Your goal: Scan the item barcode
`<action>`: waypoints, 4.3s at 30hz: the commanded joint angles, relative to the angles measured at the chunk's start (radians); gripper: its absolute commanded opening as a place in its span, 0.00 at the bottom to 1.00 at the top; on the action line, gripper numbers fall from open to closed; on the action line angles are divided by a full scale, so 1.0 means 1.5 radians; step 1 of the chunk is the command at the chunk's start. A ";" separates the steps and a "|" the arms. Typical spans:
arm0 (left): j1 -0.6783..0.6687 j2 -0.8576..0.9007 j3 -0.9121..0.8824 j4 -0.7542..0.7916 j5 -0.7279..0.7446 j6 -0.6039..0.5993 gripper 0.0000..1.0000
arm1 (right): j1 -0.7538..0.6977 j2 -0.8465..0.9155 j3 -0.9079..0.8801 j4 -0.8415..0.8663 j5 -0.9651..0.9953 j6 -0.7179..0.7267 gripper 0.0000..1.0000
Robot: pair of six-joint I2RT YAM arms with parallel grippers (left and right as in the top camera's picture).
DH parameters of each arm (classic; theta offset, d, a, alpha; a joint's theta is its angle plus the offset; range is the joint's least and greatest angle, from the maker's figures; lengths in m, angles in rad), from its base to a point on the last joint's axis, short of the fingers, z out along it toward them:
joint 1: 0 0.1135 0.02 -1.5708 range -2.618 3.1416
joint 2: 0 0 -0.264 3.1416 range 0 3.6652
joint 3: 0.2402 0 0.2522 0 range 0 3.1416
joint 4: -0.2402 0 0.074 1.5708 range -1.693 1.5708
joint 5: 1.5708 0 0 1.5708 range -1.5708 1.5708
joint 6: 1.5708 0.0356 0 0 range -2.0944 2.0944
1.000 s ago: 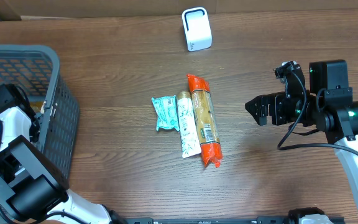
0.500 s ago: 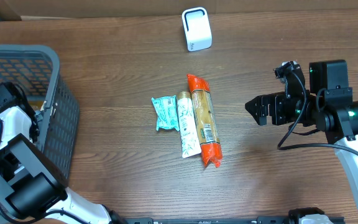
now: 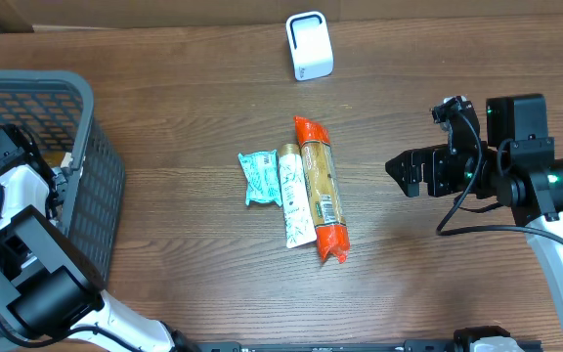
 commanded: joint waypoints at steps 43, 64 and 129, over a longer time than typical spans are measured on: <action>0.003 0.078 0.321 -0.403 0.181 -0.029 0.04 | -0.001 -0.001 0.017 0.008 -0.006 0.002 1.00; 0.003 0.036 0.703 -0.670 0.330 -0.049 0.10 | -0.001 -0.001 0.017 -0.013 -0.006 0.002 1.00; 0.243 -0.221 -0.252 -0.032 0.332 -0.464 1.00 | -0.001 -0.001 0.017 -0.025 -0.025 0.002 1.00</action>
